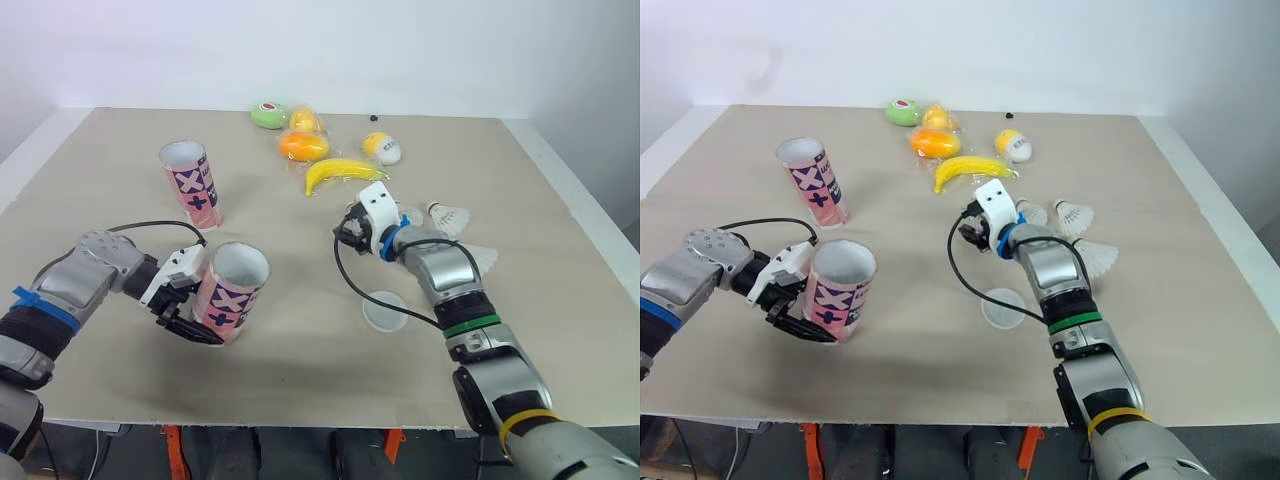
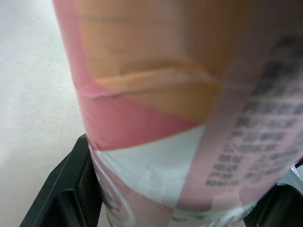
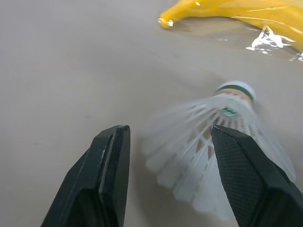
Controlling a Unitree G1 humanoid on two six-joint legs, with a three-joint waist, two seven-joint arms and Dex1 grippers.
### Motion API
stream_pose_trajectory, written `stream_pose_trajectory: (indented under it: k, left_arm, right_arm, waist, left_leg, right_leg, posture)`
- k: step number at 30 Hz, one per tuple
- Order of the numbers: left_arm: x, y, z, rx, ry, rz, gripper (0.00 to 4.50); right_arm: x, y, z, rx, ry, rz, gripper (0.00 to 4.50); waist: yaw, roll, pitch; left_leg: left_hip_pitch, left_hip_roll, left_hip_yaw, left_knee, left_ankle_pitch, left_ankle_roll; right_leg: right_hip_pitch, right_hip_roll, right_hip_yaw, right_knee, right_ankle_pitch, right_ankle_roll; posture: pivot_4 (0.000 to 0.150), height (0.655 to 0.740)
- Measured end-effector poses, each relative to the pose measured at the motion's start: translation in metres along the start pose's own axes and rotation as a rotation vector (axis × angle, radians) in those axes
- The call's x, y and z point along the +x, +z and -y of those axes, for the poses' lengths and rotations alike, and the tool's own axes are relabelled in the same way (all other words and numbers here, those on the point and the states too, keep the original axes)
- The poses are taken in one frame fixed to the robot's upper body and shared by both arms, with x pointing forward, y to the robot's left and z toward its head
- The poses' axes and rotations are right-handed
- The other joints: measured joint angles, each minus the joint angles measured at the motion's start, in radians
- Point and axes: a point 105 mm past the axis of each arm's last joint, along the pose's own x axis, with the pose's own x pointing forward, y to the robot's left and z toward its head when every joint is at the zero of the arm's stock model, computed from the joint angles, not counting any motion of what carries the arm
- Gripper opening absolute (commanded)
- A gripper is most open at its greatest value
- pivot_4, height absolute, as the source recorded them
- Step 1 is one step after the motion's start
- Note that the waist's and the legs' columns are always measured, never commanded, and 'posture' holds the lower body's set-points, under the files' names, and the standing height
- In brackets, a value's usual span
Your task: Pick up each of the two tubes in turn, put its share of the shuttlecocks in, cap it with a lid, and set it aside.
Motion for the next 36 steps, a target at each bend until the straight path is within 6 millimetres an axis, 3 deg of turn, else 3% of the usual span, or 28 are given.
stream_pose_trajectory:
  k: [14,18,19,22,28,33,36]
  left_arm:
    - [0.003,0.001,-0.001,-0.006,-0.002,0.018,3.27]
    - [0.003,0.001,-0.001,-0.006,-0.002,0.018,3.27]
    - [0.003,0.001,-0.001,-0.006,-0.002,0.018,3.27]
    - [0.003,0.001,-0.001,-0.006,-0.002,0.017,3.27]
    - [0.003,0.001,-0.001,-0.004,-0.003,0.016,3.27]
    - [0.004,0.002,-0.001,0.000,-0.004,0.016,3.27]
    - [0.005,0.002,-0.001,0.001,-0.005,0.018,3.27]
  right_arm:
    - [0.000,0.000,0.002,-0.026,-0.018,-0.006,2.96]
    - [0.000,0.000,0.002,-0.022,-0.016,-0.006,2.03]
    - [-0.001,0.001,0.002,-0.023,-0.015,-0.003,1.34]
    - [-0.001,0.002,0.001,-0.025,-0.013,0.002,0.04]
    - [-0.003,0.011,-0.003,-0.016,0.019,0.037,0.01]
    - [-0.017,0.051,-0.032,-0.039,0.194,0.213,0.01]
    - [-0.044,0.084,-0.055,-0.156,0.357,0.371,0.01]
  waist:
    - [0.000,0.000,0.000]
    - [0.000,0.000,0.000]
    - [0.000,0.000,0.000]
    - [0.000,0.000,0.000]
    - [0.000,0.000,0.000]
    - [0.001,0.000,0.000]
    - [0.002,0.000,0.000]
  left_leg:
    - [0.000,0.000,0.000,0.000,0.000,0.000]
    - [0.000,0.000,0.000,0.000,0.000,0.000]
    - [0.000,0.000,0.000,0.000,0.000,0.000]
    - [0.000,0.000,0.000,0.000,0.000,0.000]
    - [0.000,0.000,0.000,0.000,0.000,0.000]
    - [0.000,0.000,-0.001,0.000,0.000,0.000]
    - [-0.001,0.000,-0.001,0.000,0.000,0.000]
  right_leg:
    - [0.000,0.000,0.000,0.000,0.000,0.000]
    - [0.000,0.000,0.000,0.000,0.000,0.000]
    - [0.000,0.000,0.000,0.000,0.000,0.000]
    - [0.000,0.000,0.000,0.000,0.000,0.000]
    - [0.000,0.000,0.000,0.000,0.000,0.000]
    - [0.000,0.000,0.000,0.000,0.000,0.000]
    - [0.000,0.000,0.000,0.000,-0.001,0.001]
  posture:
    - [0.150,0.7321]
    - [0.150,0.7321]
    - [0.150,0.7321]
    - [0.150,0.7321]
    - [0.150,0.7321]
    - [0.150,0.7321]
    - [0.150,0.7321]
